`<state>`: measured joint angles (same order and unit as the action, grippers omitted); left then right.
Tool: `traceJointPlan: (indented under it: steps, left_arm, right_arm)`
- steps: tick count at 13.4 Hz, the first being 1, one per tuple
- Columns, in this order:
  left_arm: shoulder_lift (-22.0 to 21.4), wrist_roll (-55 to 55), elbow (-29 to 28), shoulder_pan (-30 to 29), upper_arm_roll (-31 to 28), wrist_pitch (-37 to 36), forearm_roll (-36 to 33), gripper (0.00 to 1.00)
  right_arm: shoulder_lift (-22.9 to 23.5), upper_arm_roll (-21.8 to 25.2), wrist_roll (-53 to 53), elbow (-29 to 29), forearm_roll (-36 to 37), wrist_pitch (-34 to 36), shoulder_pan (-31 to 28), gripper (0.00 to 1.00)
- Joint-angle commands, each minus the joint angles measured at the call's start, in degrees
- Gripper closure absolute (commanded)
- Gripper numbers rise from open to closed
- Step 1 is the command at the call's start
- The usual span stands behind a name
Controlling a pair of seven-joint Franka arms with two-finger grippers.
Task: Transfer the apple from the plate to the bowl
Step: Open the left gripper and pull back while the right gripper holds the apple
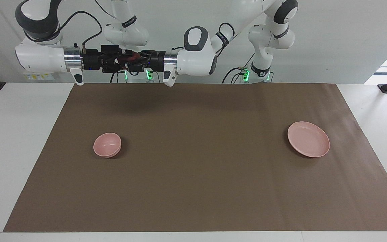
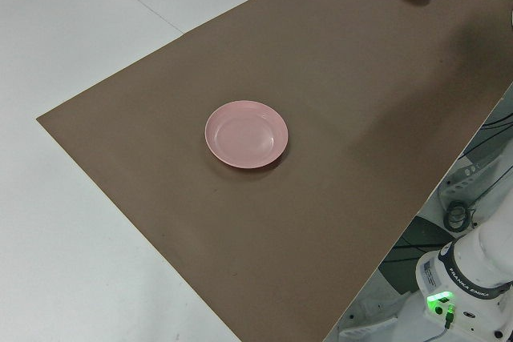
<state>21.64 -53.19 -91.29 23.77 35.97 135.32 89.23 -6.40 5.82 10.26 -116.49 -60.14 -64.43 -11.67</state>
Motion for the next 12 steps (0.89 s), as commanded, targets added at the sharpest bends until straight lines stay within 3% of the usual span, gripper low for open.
traceJointPlan:
  steps: [1, 3, 8, 9, 10, 12]
  left_arm:
    - [0.6, -0.42, 0.85, 1.54, -0.64, 0.92, 0.51, 1.0]
    - [0.6, -0.42, 0.85, 1.54, -0.64, 0.92, 0.51, 1.0]
    - [0.43, 0.02, 1.02, 1.89, -0.72, 0.74, 0.07, 1.0]
    - [0.34, 0.37, 1.02, 2.33, -0.72, 1.0, -1.06, 0.71]
    - [0.42, 0.37, 1.02, 2.33, -0.72, 0.83, -2.29, 0.01]
    - [0.43, 0.11, 0.76, 1.63, -0.72, 0.21, -2.57, 0.0]
  right_arm:
    - [-0.55, -0.46, -1.73, 1.0, 1.08, 0.97, -0.55, 0.27]
    - [-0.55, -0.46, -2.17, 1.0, 1.51, 0.8, -0.37, 1.0]
    - [0.33, -0.54, -3.31, 2.4, 1.78, 0.53, 0.15, 1.0]
    - [0.85, -0.54, -3.31, 3.19, 1.96, 0.53, 0.15, 1.0]
    - [1.64, -0.54, -3.22, 4.41, 2.83, 0.62, 0.07, 1.0]
    - [2.61, -0.46, -3.14, 6.0, 3.54, 0.97, -0.37, 1.0]
